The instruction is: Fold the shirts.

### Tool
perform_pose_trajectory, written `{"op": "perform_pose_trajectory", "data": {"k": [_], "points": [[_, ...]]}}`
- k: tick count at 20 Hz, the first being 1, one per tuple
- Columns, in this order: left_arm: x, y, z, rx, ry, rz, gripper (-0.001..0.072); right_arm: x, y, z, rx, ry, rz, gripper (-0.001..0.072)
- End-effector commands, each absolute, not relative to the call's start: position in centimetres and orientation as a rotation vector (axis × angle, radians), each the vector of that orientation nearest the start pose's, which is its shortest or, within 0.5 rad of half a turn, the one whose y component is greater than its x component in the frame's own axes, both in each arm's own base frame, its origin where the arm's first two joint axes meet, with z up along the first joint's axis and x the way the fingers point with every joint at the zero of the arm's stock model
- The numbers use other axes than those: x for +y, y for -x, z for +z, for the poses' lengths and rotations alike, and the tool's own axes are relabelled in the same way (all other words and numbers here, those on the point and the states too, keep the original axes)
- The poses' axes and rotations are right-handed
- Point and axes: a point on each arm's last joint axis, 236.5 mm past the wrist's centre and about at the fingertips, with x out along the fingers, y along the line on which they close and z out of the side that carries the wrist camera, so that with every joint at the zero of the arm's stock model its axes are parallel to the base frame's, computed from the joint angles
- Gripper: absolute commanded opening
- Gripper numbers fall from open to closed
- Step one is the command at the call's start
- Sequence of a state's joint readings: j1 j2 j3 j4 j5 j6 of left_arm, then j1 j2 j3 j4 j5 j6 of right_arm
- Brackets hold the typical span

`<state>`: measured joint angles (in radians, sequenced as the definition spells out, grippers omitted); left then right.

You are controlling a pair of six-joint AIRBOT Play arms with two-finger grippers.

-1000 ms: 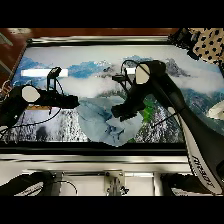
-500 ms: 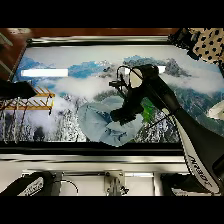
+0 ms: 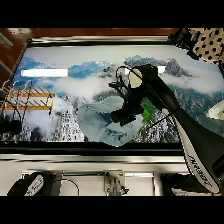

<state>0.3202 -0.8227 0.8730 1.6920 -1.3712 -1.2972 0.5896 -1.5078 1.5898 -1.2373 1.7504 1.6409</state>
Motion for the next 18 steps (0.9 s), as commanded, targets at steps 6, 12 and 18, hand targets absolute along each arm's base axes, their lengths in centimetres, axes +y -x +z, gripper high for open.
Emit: {"op": "perform_pose_trajectory", "data": {"k": [6, 12, 18], "points": [[15.1, -21.7, 0.2, 1.319, -0.104, 0.318, 0.0606, 25.6, -24.6, 5.7, 1.731, 0.226, 0.678, 0.0068], [16.7, -21.9, -1.8, 1.347, -0.108, 0.310, 0.0524, 25.4, -24.4, 5.7, 1.740, 0.235, 0.682, 0.0069], [18.3, -21.0, -4.3, 1.416, -0.045, 0.337, 0.0532, 25.2, -23.7, 6.0, 1.764, 0.251, 0.708, 0.0069]]}}
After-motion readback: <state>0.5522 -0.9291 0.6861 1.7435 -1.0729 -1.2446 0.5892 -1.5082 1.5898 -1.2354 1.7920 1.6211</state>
